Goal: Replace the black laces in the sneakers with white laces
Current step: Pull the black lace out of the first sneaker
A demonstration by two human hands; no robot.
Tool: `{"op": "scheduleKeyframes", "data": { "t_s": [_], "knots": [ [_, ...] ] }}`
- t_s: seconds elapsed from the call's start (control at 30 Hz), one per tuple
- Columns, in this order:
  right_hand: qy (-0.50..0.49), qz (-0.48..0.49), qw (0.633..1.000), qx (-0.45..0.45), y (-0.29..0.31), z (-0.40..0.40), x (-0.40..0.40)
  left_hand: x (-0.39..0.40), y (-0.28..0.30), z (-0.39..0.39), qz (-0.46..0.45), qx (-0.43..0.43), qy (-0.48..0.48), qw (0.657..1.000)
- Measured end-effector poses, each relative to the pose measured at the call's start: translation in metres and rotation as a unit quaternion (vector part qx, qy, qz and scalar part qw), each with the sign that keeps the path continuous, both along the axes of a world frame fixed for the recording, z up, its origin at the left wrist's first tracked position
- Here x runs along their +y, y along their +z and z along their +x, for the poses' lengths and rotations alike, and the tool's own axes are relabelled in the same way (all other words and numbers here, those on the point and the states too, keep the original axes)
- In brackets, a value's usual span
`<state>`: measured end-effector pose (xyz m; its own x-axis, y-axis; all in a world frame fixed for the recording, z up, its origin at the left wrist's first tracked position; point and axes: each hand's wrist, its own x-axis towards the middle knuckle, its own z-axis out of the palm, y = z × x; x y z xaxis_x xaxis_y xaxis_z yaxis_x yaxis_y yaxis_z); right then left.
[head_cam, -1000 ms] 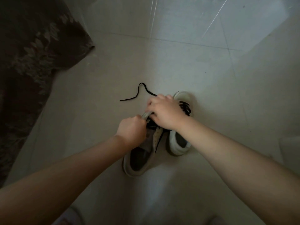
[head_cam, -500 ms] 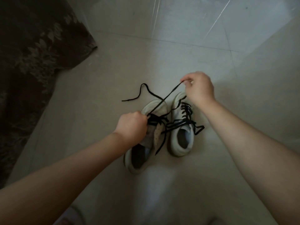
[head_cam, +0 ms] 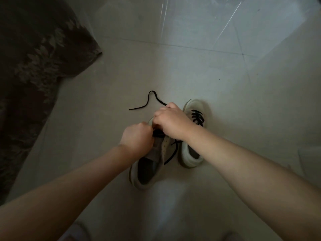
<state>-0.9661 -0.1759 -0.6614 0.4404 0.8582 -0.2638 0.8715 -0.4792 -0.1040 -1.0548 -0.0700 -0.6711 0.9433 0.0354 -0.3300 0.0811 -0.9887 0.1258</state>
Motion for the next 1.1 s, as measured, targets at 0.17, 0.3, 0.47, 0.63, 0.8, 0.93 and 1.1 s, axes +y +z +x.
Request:
{"op": "scheduleKeyframes", "data": {
  "t_s": [0.17,0.3,0.47,0.63,0.8,0.93,1.1],
  "knots": [
    [-0.173,0.111,0.978,-0.017,0.021,0.036,-0.021,0.009,-0.003,-0.005,-0.018,0.012,0.039,0.999],
    [-0.341,0.161,0.924,-0.070,0.028,0.067,-0.049,0.013,-0.004,-0.003,-0.027,-0.001,0.054,0.998],
    [-0.167,0.113,0.979,0.036,0.019,0.035,-0.030,0.006,-0.002,0.001,-0.016,-0.006,0.026,1.000],
    [-0.026,0.014,0.999,0.011,-0.003,0.001,-0.002,0.004,-0.002,0.001,-0.017,-0.017,0.017,1.000],
    [-0.051,0.020,0.997,-0.053,-0.006,0.002,-0.004,0.003,-0.002,0.000,-0.011,-0.017,0.019,1.000],
    [-0.217,0.062,0.969,-0.102,0.013,0.039,-0.031,0.007,-0.004,-0.005,-0.023,-0.014,0.033,0.999],
    [-0.261,0.084,0.960,-0.051,0.016,0.050,-0.054,0.011,-0.013,-0.010,-0.055,-0.010,0.066,0.996]
  ]
}}
